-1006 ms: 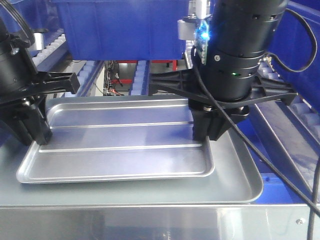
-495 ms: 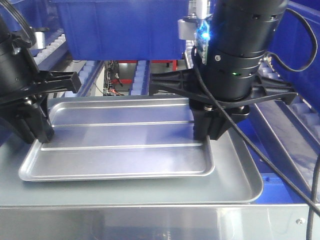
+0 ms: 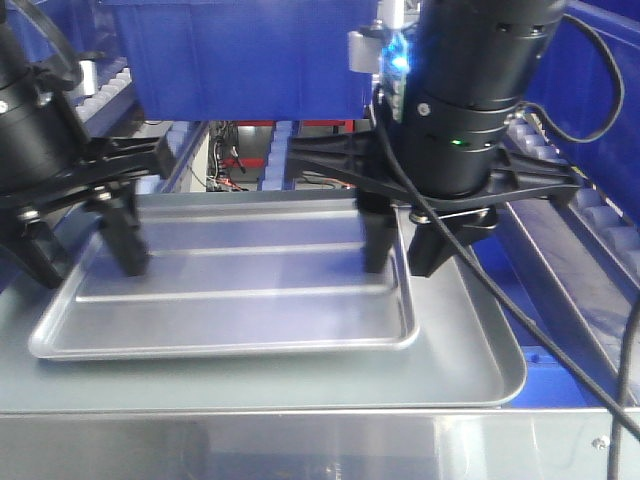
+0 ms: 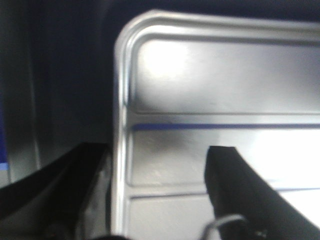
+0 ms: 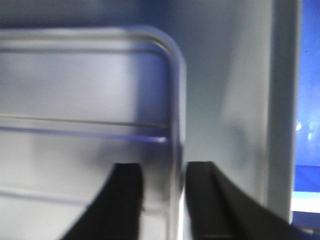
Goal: Grab silver tray and stack on right shelf
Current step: 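Open both grippers and raise them away from the stacked trays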
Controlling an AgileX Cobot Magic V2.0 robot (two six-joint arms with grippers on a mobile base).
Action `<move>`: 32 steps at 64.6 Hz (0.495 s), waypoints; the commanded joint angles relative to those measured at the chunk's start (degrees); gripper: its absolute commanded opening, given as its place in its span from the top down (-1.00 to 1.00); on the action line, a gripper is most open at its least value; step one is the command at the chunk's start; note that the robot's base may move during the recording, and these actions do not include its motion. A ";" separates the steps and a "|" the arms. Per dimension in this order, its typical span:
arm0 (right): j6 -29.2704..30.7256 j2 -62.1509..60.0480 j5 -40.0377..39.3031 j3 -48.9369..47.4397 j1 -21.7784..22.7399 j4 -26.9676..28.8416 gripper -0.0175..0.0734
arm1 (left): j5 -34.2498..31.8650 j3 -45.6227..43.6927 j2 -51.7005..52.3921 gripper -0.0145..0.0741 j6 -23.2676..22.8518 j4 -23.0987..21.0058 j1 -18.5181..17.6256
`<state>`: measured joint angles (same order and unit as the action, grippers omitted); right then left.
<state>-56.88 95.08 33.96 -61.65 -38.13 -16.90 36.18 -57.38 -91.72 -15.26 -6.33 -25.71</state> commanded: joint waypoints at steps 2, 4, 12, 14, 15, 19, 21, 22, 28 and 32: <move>0.13 -2.21 -0.61 -1.92 0.59 -0.63 -0.52 | -2.29 -1.84 2.18 -0.18 0.13 -1.23 -0.49; 0.13 -2.35 -0.19 -1.92 0.98 -0.63 -0.53 | -2.29 -1.84 2.18 -0.14 0.13 -1.23 -0.49; 0.13 -3.67 0.62 -1.96 2.10 -0.63 -0.53 | -2.29 -1.84 2.18 -0.02 0.13 -1.23 -0.37; 0.13 -4.30 1.06 -1.96 2.10 -0.63 -0.53 | -2.15 -2.09 2.18 0.01 0.13 -1.23 -0.37; 0.13 -4.46 1.23 -1.96 2.10 -0.63 -0.53 | -1.94 -2.23 2.18 0.02 0.13 -1.23 -0.37; 0.18 -5.98 2.25 -2.48 2.10 -0.63 -0.51 | -0.45 -3.17 2.18 0.10 0.13 -1.12 -0.25; 0.18 -6.42 2.91 -2.75 2.05 -0.63 -0.47 | 0.64 -3.88 2.18 0.15 0.13 -1.12 -0.25; 0.18 -6.78 3.28 -2.97 1.97 -0.63 -0.45 | 1.29 -4.27 2.18 0.19 0.13 -1.12 -0.25; 0.18 -8.41 4.40 -3.83 1.91 -0.69 -0.08 | 3.52 -6.51 2.18 0.52 0.13 0.04 -0.25; 0.18 -8.69 3.94 -3.83 2.02 -0.81 0.23 | 3.41 -6.89 2.18 0.77 0.13 2.49 -0.25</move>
<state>-56.88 89.55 39.27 -63.46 -36.34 -16.48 39.96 -61.74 -91.72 -15.13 -5.98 -25.83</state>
